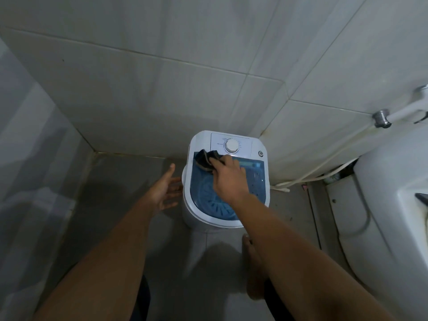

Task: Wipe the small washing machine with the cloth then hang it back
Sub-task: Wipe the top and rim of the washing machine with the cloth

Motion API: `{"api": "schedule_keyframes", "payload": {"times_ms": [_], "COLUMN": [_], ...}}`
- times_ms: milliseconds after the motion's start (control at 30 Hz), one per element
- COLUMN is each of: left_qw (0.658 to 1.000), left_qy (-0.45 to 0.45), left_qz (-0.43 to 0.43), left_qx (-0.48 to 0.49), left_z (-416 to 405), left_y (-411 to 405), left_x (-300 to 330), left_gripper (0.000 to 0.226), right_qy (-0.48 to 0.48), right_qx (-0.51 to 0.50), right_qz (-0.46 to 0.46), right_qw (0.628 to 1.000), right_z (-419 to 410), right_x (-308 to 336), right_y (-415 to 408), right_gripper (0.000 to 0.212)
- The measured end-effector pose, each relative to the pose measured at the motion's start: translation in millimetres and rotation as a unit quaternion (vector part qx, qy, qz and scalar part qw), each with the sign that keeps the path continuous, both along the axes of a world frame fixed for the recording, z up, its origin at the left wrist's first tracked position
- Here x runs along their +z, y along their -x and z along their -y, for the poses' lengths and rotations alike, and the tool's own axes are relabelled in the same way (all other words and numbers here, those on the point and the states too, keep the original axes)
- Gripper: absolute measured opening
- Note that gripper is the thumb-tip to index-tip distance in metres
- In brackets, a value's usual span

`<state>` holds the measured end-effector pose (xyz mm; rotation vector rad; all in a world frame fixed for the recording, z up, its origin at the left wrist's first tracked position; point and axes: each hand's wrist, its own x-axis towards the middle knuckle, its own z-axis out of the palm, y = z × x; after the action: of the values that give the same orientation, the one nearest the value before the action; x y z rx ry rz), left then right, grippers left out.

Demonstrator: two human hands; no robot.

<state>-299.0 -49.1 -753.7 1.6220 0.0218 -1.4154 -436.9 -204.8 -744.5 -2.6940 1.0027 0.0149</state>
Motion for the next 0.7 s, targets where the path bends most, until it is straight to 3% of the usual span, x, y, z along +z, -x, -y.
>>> {"api": "schedule_keyframes", "payload": {"times_ms": [167, 333, 400, 500, 633, 700], "left_qw": [1.0, 1.0, 1.0, 1.0, 1.0, 1.0], "left_qy": [0.004, 0.008, 0.007, 0.004, 0.001, -0.005], "left_qz": [-0.002, -0.001, 0.002, 0.003, 0.001, 0.003], "left_qx": [0.001, 0.003, 0.003, 0.0, 0.004, 0.006], "left_z": [0.3, -1.0, -2.1, -2.2, -0.3, 0.1], "left_y": [-0.6, 0.8, 0.4, 0.9, 3.3, 2.8], "left_x": [-1.2, -0.7, -0.1, 1.4, 4.0, 3.0], "left_gripper": [0.058, 0.054, 0.055, 0.057, 0.054, 0.055], "right_qy": [0.049, 0.002, 0.0, 0.007, 0.002, 0.015], "right_qx": [0.149, 0.323, 0.27, 0.074, -0.1, -0.109], "right_qz": [-0.032, -0.038, 0.002, 0.059, 0.015, 0.017], "right_qw": [0.987, 0.946, 0.963, 0.995, 0.995, 0.994], "right_z": [-30.1, -9.4, 15.3, 52.7, 50.4, 26.6], "right_x": [1.1, 26.2, 32.7, 28.1, 4.6, -6.1], "right_y": [41.0, 77.0, 76.6, 67.6, 56.6, 55.8], "right_gripper": [0.056, 0.047, 0.049, 0.05, 0.048, 0.049]}}
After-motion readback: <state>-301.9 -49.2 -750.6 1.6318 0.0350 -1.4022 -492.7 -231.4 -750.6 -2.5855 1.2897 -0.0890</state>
